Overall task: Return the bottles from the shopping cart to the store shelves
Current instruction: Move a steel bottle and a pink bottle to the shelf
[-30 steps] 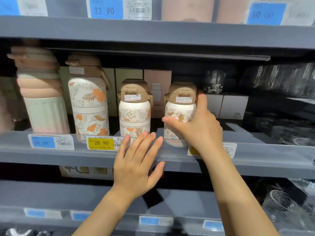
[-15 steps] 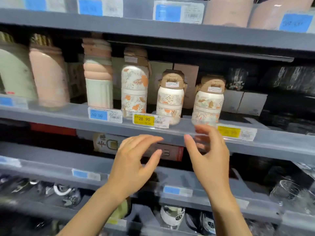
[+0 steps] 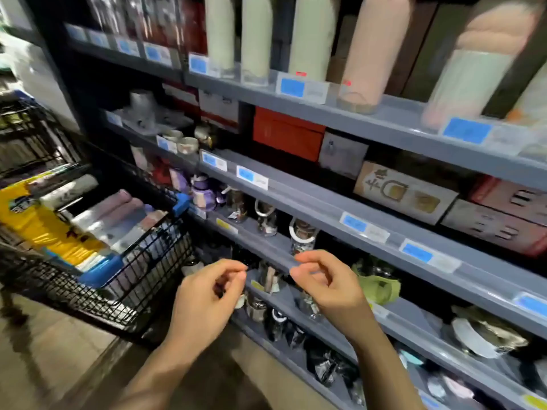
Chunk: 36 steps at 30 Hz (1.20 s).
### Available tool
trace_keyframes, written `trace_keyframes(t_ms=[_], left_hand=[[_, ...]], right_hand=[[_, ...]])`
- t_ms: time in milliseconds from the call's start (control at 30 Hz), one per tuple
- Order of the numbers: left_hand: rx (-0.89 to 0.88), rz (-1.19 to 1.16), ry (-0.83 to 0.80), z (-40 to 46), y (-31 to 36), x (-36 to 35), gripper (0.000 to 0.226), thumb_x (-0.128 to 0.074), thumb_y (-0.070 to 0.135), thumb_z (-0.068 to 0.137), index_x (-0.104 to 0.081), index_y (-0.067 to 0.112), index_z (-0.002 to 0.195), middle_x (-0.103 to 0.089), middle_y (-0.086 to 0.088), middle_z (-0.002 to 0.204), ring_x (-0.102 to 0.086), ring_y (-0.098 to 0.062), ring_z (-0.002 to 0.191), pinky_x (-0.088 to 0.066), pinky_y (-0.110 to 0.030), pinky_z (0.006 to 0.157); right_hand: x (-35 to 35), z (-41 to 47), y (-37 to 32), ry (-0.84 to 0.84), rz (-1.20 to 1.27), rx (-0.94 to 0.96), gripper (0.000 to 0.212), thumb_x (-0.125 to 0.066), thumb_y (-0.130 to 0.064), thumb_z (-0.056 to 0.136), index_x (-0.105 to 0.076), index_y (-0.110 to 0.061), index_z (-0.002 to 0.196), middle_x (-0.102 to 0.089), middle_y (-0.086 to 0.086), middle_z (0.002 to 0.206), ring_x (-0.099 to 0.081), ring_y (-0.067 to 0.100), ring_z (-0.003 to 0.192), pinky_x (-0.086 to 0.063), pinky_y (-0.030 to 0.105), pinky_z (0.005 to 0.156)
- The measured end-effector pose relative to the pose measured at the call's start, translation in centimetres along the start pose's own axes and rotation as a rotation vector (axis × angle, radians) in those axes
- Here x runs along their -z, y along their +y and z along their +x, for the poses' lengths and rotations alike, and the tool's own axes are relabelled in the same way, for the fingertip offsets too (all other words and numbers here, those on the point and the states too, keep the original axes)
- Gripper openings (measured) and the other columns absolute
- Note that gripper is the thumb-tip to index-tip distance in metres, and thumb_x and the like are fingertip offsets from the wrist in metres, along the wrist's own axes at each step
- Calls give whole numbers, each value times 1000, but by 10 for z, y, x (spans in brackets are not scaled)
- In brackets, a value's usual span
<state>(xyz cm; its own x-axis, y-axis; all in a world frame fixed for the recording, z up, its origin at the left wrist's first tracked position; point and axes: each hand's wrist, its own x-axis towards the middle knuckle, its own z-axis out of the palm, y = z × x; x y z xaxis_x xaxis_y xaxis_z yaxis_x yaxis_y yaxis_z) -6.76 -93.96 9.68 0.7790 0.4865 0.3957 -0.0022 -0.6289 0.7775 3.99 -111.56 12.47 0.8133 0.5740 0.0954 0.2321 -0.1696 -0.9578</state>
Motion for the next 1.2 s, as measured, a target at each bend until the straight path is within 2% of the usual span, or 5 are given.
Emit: trace_keyframes(t_ms=[267,467,567,667,1200], left_hand=[[314,62,152,-49,-97,105,16,-69,25,86,-64,40,85,-66,24,79,-60,-4,67,-42,-12,57],[451,89,263,-73,-147,154,13,-54,57,73,-64,54,81,-67,24,77,-61,-5,67,-41,-10,58],[500,100,299,-65,-178,183,32,-67,35,82,-59,65,83,-66,26,74,-59,0,65,-40,-10,56],[554,135,294,-39,-212,206,47,-71,17,85,-61,63,83,-65,26,69,-57,0,61,-39,-11,55],[525,383,20,133,-387,323,28,-48,49,84,-66,36,100,-66,17,80,-60,-4,74,-42,-12,61]], right_hand=[[-158,48,-8,-370,3,-92,11,-66,-7,88,-62,-9,97,-45,-11,58,-36,1,47,-34,13,55],[-255,89,-6,-611,-59,-54,12,-68,-20,87,-62,-20,97,-52,-9,69,-46,-1,56,-37,16,61],[-307,113,-7,-680,-65,-39,19,-70,-22,85,-64,-15,102,-53,-8,70,-48,-1,60,-38,14,62],[-351,148,0,-709,-86,-37,14,-70,-27,85,-64,-24,96,-58,-9,75,-51,-4,61,-40,16,65],[-491,316,40,-531,-381,-349,41,-65,-43,87,-53,-22,120,-56,-7,105,-56,14,99,-42,28,79]])
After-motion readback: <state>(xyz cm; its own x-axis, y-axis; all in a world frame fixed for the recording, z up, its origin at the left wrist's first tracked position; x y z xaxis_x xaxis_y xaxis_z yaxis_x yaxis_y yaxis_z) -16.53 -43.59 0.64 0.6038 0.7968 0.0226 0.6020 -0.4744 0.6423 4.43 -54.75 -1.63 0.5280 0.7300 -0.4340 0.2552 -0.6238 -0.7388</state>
